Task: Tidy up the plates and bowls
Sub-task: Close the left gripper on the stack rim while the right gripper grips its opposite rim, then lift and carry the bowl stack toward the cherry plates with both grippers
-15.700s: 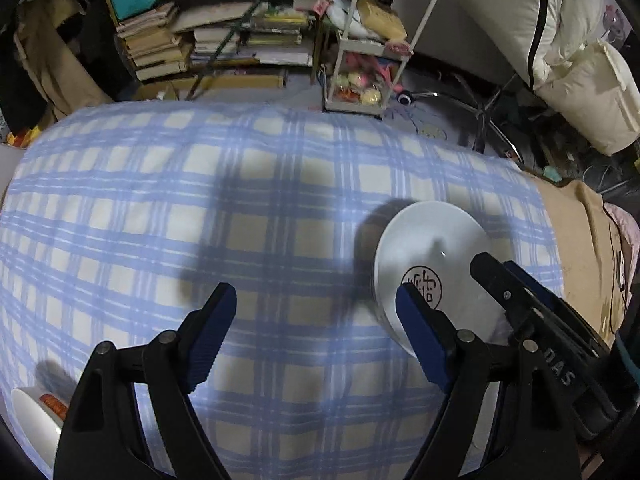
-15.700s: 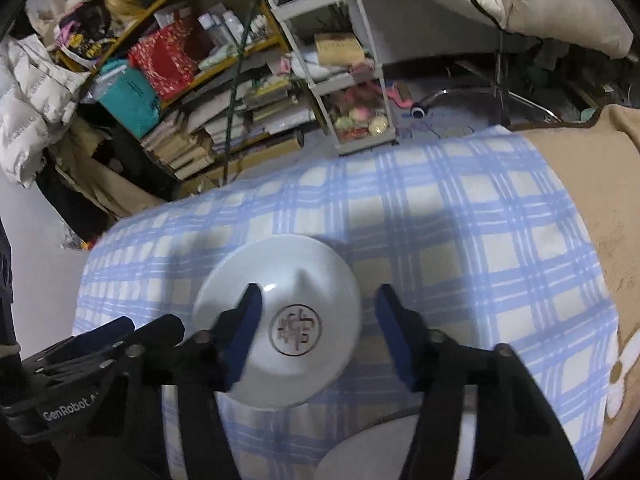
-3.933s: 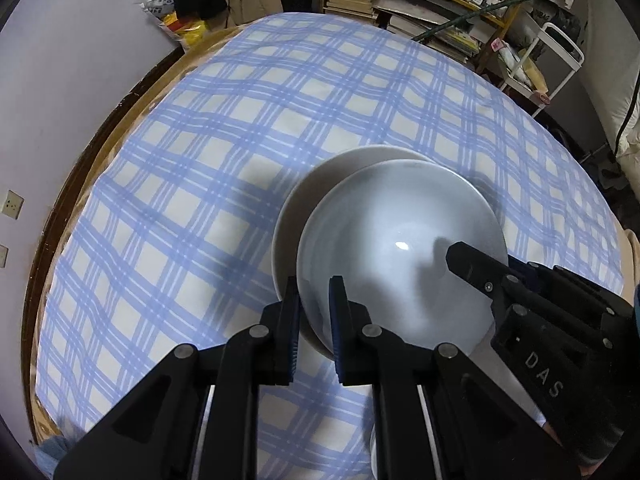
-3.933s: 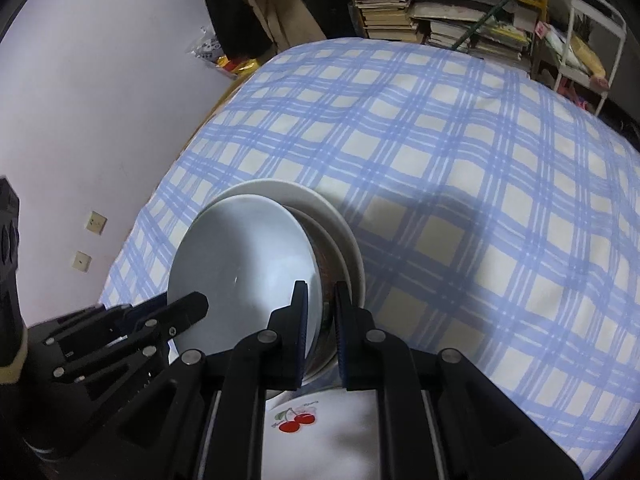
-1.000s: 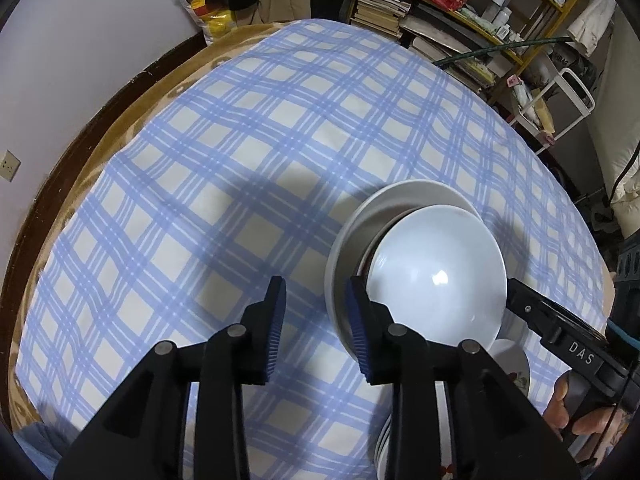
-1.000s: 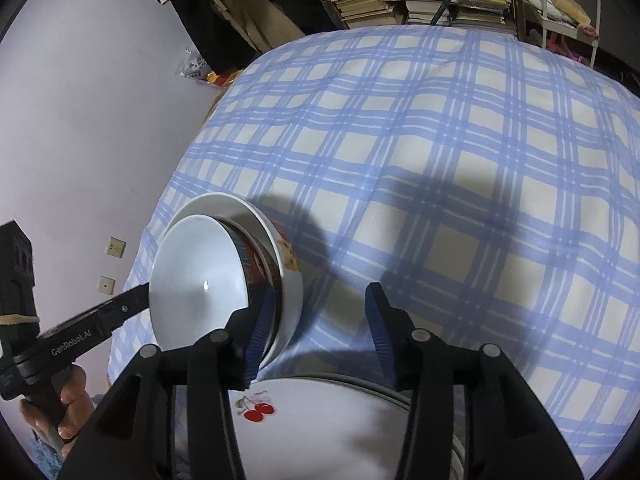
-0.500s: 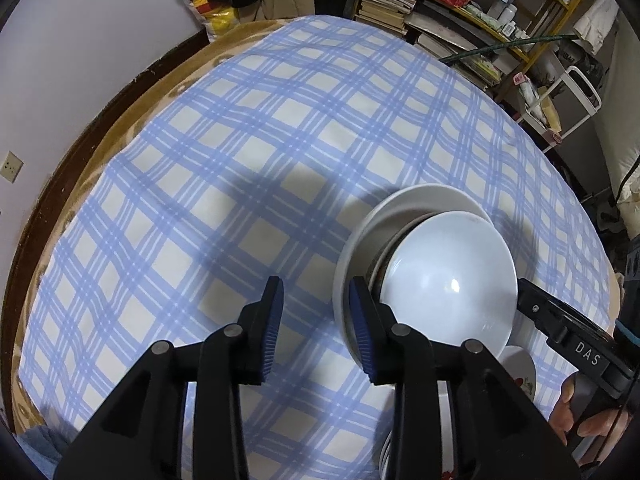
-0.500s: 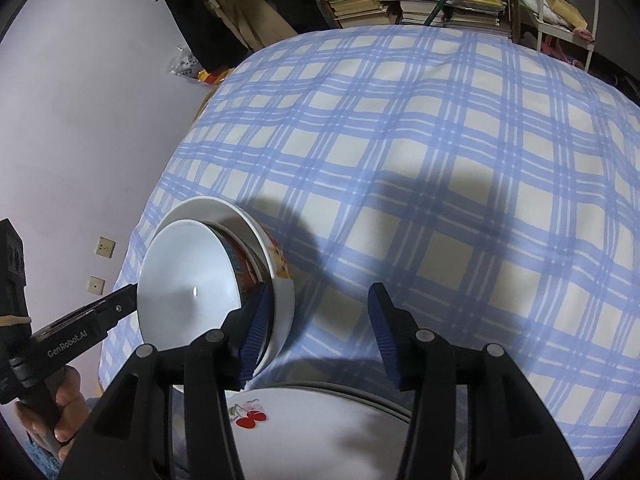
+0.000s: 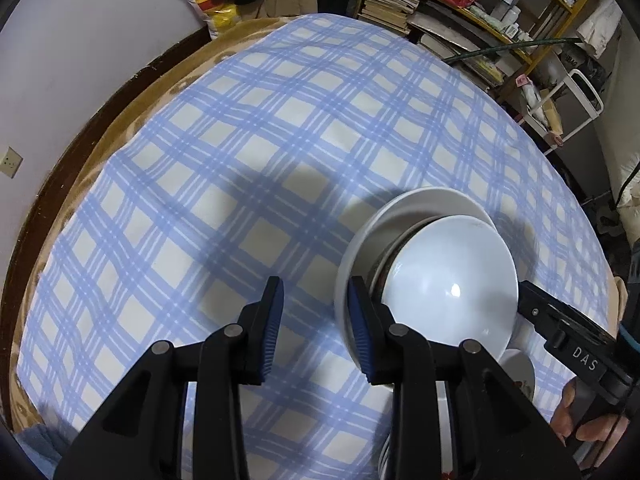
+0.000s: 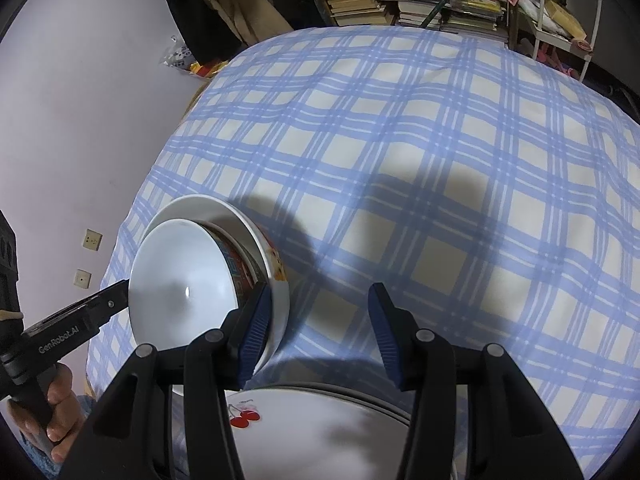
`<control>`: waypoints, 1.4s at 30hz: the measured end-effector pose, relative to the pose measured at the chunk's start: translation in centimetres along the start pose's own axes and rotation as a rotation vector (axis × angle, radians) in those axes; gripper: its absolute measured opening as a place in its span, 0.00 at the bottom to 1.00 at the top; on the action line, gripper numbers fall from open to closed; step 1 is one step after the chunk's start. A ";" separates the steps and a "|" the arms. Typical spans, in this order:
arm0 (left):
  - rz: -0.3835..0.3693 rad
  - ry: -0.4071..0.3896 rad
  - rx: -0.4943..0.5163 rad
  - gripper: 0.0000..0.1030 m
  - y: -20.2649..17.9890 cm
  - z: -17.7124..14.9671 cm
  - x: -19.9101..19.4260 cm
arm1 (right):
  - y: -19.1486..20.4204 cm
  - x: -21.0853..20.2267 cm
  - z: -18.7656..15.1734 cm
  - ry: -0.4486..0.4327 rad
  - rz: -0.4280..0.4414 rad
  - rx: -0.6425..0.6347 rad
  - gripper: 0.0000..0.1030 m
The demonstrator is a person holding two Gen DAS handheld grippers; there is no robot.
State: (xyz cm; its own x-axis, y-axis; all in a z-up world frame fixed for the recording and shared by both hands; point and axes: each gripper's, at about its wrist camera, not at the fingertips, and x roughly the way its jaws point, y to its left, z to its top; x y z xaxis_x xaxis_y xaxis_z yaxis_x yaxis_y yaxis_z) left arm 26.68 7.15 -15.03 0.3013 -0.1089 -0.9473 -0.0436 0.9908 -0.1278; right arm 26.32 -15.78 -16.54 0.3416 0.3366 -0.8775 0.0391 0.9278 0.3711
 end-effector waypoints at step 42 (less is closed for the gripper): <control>-0.083 0.040 -0.031 0.03 0.2 0.3 1.8 | 3.2 2.2 0.7 0.079 -0.017 0.012 0.09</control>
State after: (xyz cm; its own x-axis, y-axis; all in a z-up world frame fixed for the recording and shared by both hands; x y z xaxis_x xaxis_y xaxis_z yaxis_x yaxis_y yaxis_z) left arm 27.51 7.22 -16.64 0.2665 -0.1946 -0.9440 -0.0501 0.9753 -0.2152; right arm 27.88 -12.21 -17.11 0.2654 0.3332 -0.9047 0.0553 0.9316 0.3593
